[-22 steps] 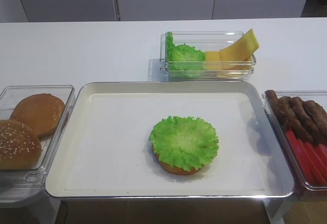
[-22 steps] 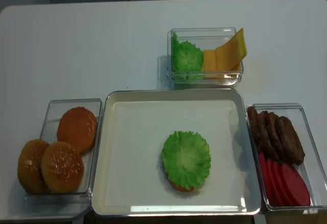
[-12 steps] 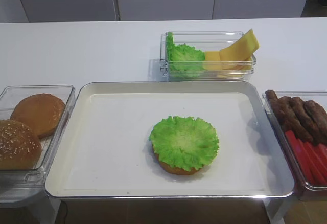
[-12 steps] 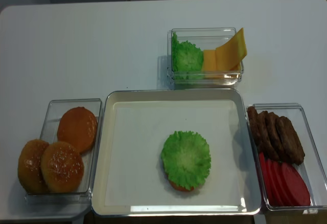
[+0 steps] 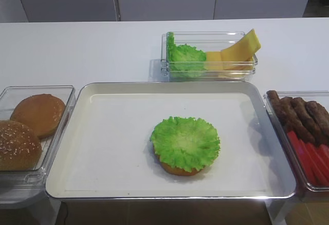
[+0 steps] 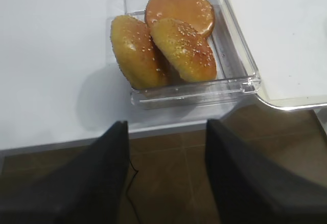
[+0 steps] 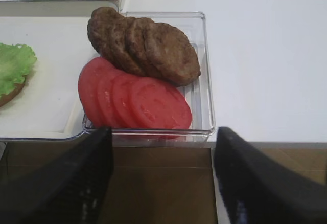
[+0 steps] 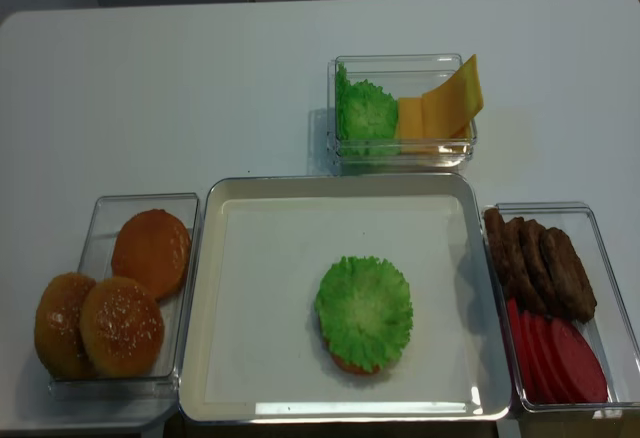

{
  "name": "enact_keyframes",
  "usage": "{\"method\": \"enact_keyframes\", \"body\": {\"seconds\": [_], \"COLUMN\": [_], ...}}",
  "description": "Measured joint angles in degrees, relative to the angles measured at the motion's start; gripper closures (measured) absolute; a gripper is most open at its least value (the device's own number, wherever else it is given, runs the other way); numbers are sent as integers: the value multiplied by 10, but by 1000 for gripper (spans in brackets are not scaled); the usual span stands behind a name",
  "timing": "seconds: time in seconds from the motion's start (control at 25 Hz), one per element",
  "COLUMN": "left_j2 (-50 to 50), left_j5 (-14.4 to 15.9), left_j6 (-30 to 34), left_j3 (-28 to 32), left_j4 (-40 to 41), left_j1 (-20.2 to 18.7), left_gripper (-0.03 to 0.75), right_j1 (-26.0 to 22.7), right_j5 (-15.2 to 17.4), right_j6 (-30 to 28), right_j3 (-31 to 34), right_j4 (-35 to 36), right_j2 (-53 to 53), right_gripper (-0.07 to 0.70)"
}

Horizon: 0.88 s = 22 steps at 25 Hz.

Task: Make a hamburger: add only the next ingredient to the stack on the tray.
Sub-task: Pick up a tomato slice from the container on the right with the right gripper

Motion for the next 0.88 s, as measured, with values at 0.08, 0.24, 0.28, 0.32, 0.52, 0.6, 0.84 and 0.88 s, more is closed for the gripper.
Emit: {"method": "enact_keyframes", "body": {"seconds": [0.08,0.24,0.28,0.32,0.52,0.6,0.84,0.88], "left_j2": [0,0,0,0,0,0,0,0], "left_j5": [0,0,0,0,0,0,0,0], "left_j6": [0,0,0,0,0,0,0,0], "left_j3": [0,0,0,0,0,0,0,0], "left_j4": [0,0,0,0,0,0,0,0], "left_j1": [0,0,0,0,0,0,0,0], "left_gripper": [356,356,356,356,356,356,356,356], "right_j1": [0,0,0,0,0,0,0,0], "right_j5": [0,0,0,0,-15,-26,-38,-38], "right_j6": [0,0,0,0,0,4,15,15], "right_j3": [0,0,0,0,-5,-18,-93,-105], "right_j4": [0,0,0,0,35,58,74,76], "right_j2": [0,0,0,0,0,13,152,181], "right_gripper": [148,148,148,148,148,148,178,186]}}
